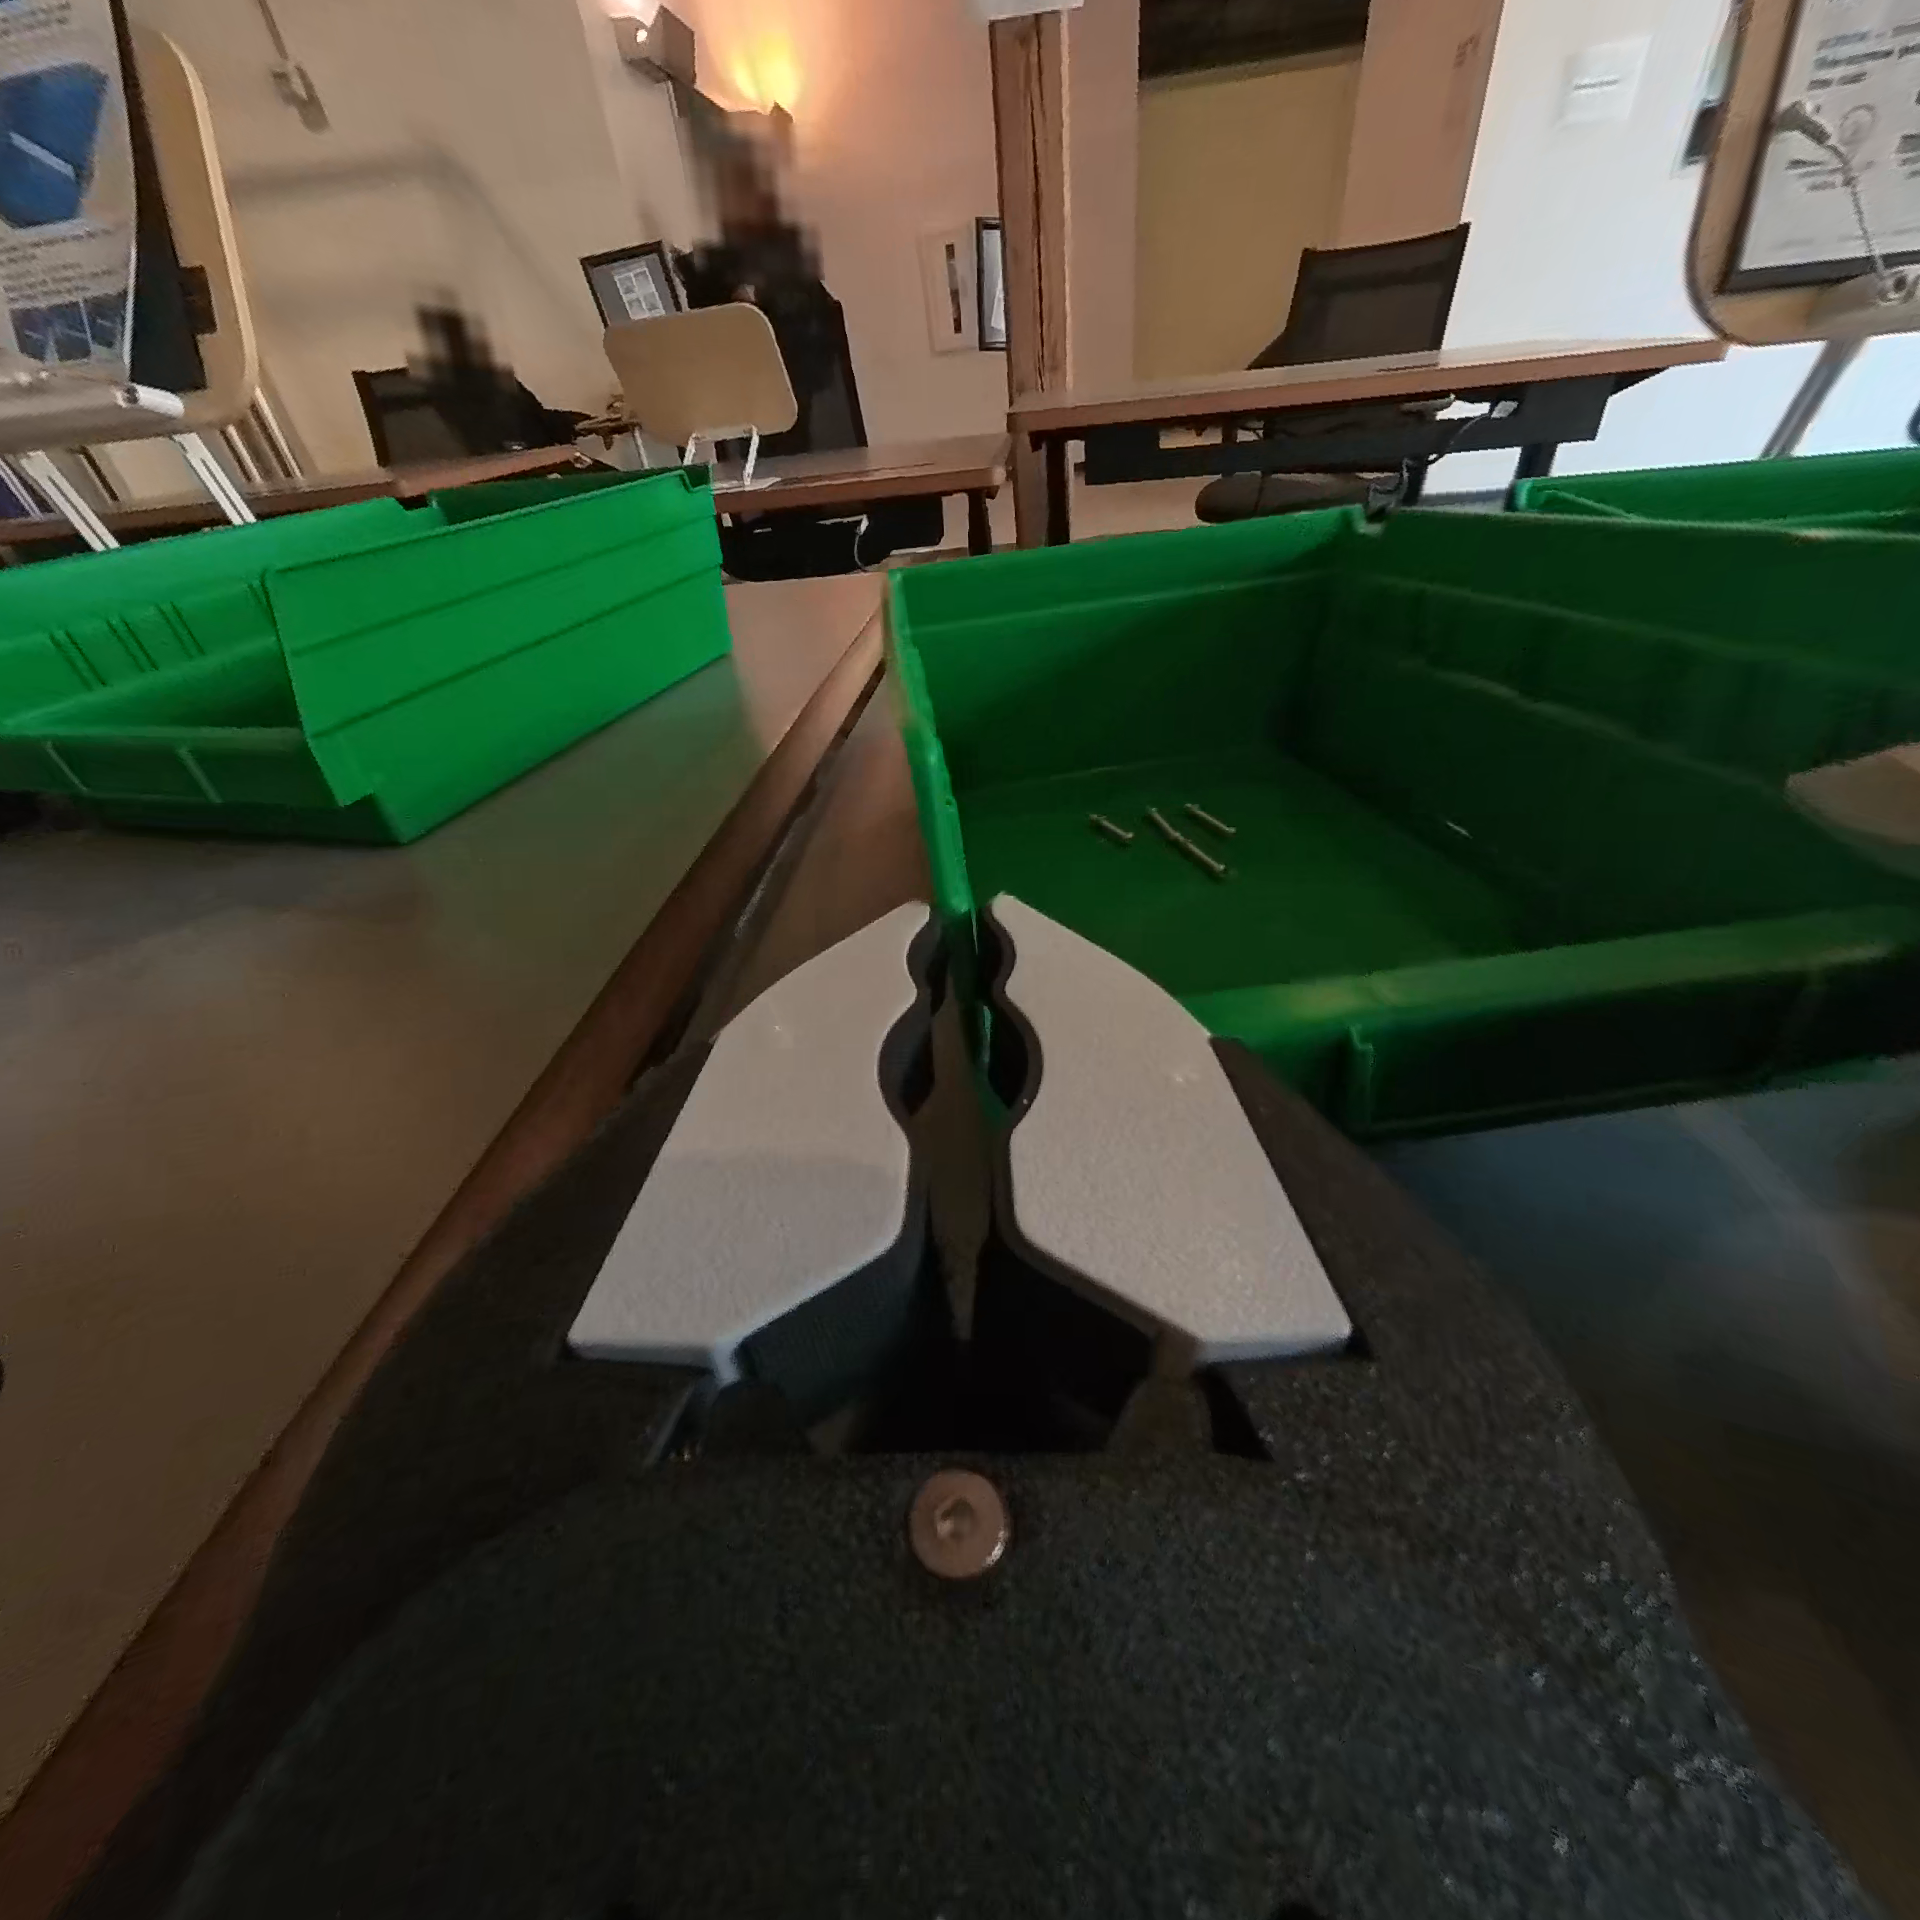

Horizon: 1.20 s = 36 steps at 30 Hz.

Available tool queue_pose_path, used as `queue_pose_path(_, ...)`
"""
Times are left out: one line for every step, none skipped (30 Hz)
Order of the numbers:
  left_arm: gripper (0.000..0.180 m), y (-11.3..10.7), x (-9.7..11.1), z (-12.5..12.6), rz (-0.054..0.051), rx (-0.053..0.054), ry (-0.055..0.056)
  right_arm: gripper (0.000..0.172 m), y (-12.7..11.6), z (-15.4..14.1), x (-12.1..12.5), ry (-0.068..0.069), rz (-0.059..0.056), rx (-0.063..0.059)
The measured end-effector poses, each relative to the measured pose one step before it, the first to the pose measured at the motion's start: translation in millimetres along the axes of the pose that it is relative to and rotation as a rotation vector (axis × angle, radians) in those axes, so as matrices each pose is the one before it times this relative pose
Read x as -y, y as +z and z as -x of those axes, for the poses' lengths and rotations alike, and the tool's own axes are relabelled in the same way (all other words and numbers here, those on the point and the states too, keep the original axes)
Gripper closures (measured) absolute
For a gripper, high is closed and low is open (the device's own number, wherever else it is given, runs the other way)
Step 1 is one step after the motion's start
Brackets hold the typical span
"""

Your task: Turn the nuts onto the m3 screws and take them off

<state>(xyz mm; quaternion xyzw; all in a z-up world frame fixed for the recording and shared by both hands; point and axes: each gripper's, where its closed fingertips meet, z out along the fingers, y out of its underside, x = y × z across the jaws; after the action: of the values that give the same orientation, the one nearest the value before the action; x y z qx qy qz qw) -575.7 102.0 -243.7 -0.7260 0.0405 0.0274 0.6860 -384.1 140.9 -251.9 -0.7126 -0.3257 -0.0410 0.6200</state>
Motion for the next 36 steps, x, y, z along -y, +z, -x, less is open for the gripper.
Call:
queue_pose_path(0.176,2.65,-0.08,2.69,0.0053,0.008,-0.0022,0.148,-1.17,4.25,-1.15,0.0014,0.0024,0.0136)
queue_pose_path(0.176,2.34,-0.15,2.38,0.0056,0.0041,-0.0032,0.146,-1.03,3.87,-1.12,0.006,0.0016,0.0108)
queue_pose_path(0.176,1.92,-0.6,1.4,0.0051,-0.0012,-0.0094,0.145,-0.58,2.32,-0.16,0.0065,-0.0003,0.0062)
queue_pose_path(0.176,1.29,-0.89,0.43,0.002,-0.0038,-0.0103,0.144,-0.03,0.43,0.21,0.0081,-0.0004,0.0015)
queue_pose_path(0.176,0.7,-1.38,-0.11,0.0024,-0.0015,-0.0049,0.143,0.36,-0.32,-0.19,0.0107,0.0034,0.0048)
queue_pose_path(0.176,0.46,-2.17,-0.04,0.0099,0.003,0.0004,0.142,0.46,0.56,-1.68,0.0096,0.0108,0.011)
queue_pose_path(0.176,0.59,-2.65,-0.08,0.0185,0.0062,0.0032,0.142,0.17,1.51,-2.54,0.0083,0.014,0.0118)
queue_pose_path(0.175,0.76,-2.47,0.79,0.0232,0.012,0.0016,0.141,-0.14,2.57,-2.28,0.0086,0.0101,0.0156)
queue_pose_path(0.175,0.92,-2.83,1.57,0.025,0.0176,-0.0011,0.14,-0.15,3.36,-1.8,0.0054,0.0076,0.0196)
queue_pose_path(0.174,1.08,-3.08,1.47,0.026,0.0148,-0.002,0.139,0.12,2.82,-1.33,0.0007,0.0088,0.0175)
queue_pose_path(0.174,1.05,-2.44,0.57,0.021,0.0078,-0.0017,0.137,0.08,1.82,-0.51,0.0013,0.005,0.0118)
queue_pose_path(0.173,0.77,-1.29,-0.13,0.0102,0.0026,0.0004,0.135,0.4,0.91,-0.81,0.0047,0.0053,0.008)
queue_pose_path(0.173,0.64,-0.57,-0.56,0.0048,-0.001,0.0032,0.133,0.66,0.38,-1.14,0.0047,0.0069,0.007)
queue_pose_path(0.173,0.52,-0.42,-0.5,0.0048,-0.0026,0.001,0.13,0.17,-0.98,0.15,0.0088,-0.0026,-0.0003)
queue_pose_path(0.173,0.64,-0.29,-0.11,0.0036,-0.0006,-0.0041,0.127,-0.45,-0.05,0.81,0.0078,-0.0052,0.0065)
queue_pose_path(0.173,0.42,-0.02,-0.1,0.0014,-0.0035,-0.0073,0.124,-0.52,-0.12,0.76,0.0078,-0.0029,0.0043)
queue_pose_path(0.172,0.5,-0.23,0.25,0.0023,-0.0031,-0.0087,0.12,-0.7,-0.48,0.76,0.0061,-0.0042,0.0016)
queue_pose_path(0.171,-0.08,-0.04,0.78,0.0004,0.0006,-0.0084,0.115,-0.93,-0.56,0.68,0.0038,-0.0052,0.0019)
queue_pose_path(0.168,-0.7,0.52,1.06,-0.0048,0.0025,-0.0088,0.11,-1.49,-1.39,0.53,0.0029,-0.0063,-0.0002)
queue_pose_path(0.164,-1.46,0.76,1.0,-0.0071,0.0034,-0.0064,0.106,-2.42,-1.36,0.28,0.0077,-0.0075,0.0059)
queue_pose_path(0.159,-2.19,0.6,0.44,-0.0059,0.0021,-0.0026,0.101,-3.61,-1.02,0.58,0.0138,-0.0112,0.0136)
queue_pose_path(0.153,-2.39,0.22,-0.07,-0.0034,0.0017,0.0007,0.097,-4.83,-1.47,1.13,0.0181,-0.0177,0.0142)
queue_pose_path(0.146,-2.71,0.0,-0.31,-0.001,0.0024,0.0028,0.095,-5.39,-1.38,1.66,0.0149,-0.0174,0.0165)
queue_pose_path(0.14,-2.79,0.48,-1.16,-0.0015,-0.0012,0.0041,0.091,-5.85,-1.38,1.77,0.0169,-0.014,0.0183)
queue_pose_path(0.135,-3.26,1.45,-2.34,-0.0043,-0.0057,0.0035,0.089,-6.12,-1.33,2.14,0.0236,-0.0125,0.022)
queue_pose_path(0.132,-3.63,2.43,-3.13,-0.0059,-0.007,0.004,0.088,-6.51,-1.73,2.69,0.0271,-0.014,0.0231)
queue_pose_path(0.128,-3.94,3.35,-3.75,-0.0067,-0.006,0.0071,0.085,-6.68,-2.13,2.4,0.0282,-0.01,0.023)
queue_pose_path(0.124,-4.23,4.54,-5.16,-0.0093,-0.0085,0.011,0.083,-7.03,-3.16,2.14,0.0302,-0.0079,0.0195)
queue_pose_path(0.122,-4.33,6.16,-6.77,-0.014,-0.0127,0.0135,0.08,-7.64,-4.56,2.47,0.0294,-0.0092,0.012)
queue_pose_path(0.12,-4.43,7.28,-9.33,-0.0157,-0.0224,0.0158,0.079,-8.92,-5.28,4.66,0.0366,-0.0247,0.0116)
queue_pose_path(0.119,-4.0,7.91,-11.62,-0.0141,-0.0315,0.0156,0.082,-10.74,-4.71,7.93,0.042,-0.0493,0.019)
queue_pose_path(0.118,-3.57,8.53,-13.6,-0.0142,-0.0381,0.0126,0.087,-11.9,-7.42,8.69,0.0396,-0.0519,0.001)
queue_pose_path(0.118,-3.14,9.89,-15.4,-0.0199,-0.043,0.0085,0.092,-11.88,-8.46,7.99,0.0238,-0.0414,-0.0053)
queue_pose_path(0.119,-2.74,11.27,-16.67,-0.029,-0.0436,0.0048,0.097,-12.11,-11.39,7.31,0.0122,-0.0381,-0.0246)
queue_pose_path(0.123,-2.01,12.09,-17.37,-0.0368,-0.0414,-0.0008,0.101,-11.75,-15.2,5.45,0.0024,-0.0295,-0.049)
queue_pose_path(0.128,-0.66,11.37,-18.48,-0.0364,-0.0439,-0.0041,0.104,-10.73,-15.54,3.02,-0.0091,-0.0185,-0.0461)
